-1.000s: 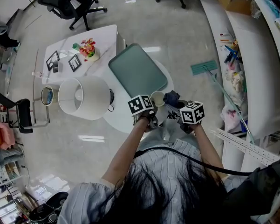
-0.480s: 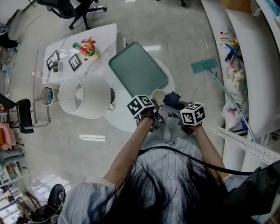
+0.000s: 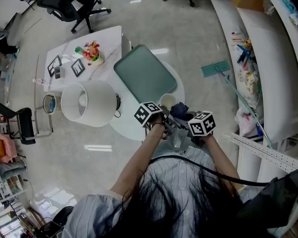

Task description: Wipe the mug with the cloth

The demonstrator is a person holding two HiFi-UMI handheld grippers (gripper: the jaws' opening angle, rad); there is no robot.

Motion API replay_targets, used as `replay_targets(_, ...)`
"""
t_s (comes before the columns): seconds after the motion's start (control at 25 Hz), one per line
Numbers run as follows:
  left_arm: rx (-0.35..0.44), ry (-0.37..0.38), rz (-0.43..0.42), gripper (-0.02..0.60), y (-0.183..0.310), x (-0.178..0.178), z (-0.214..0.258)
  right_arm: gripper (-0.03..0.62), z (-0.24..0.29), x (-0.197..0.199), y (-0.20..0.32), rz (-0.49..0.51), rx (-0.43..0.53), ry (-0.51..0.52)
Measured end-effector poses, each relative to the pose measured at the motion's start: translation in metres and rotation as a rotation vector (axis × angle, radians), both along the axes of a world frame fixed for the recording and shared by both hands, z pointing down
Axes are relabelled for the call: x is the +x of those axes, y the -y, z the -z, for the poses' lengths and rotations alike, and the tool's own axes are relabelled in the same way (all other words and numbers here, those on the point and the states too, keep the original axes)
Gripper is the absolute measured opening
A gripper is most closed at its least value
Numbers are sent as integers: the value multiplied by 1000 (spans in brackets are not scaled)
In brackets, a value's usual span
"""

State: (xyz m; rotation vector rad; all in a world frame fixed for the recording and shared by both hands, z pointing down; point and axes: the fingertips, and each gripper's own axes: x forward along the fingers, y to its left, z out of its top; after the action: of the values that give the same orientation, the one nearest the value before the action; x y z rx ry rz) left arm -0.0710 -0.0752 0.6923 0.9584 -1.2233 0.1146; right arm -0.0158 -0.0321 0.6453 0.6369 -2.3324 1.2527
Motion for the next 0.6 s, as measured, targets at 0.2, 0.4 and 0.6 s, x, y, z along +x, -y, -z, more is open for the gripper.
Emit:
replay_targets(0.2, 19, -8, -59, 44, 2, 4, -1, 80, 1, -3, -5, -4, -6, 3)
replay_targets(0.4, 78, -13, -206, 51, 7, 4, 5, 80, 8, 1, 5, -61, 18, -2)
replay_targets(0.6, 136, 24, -233, 49, 6, -8, 20, 80, 18, 3, 8, -117, 35, 10)
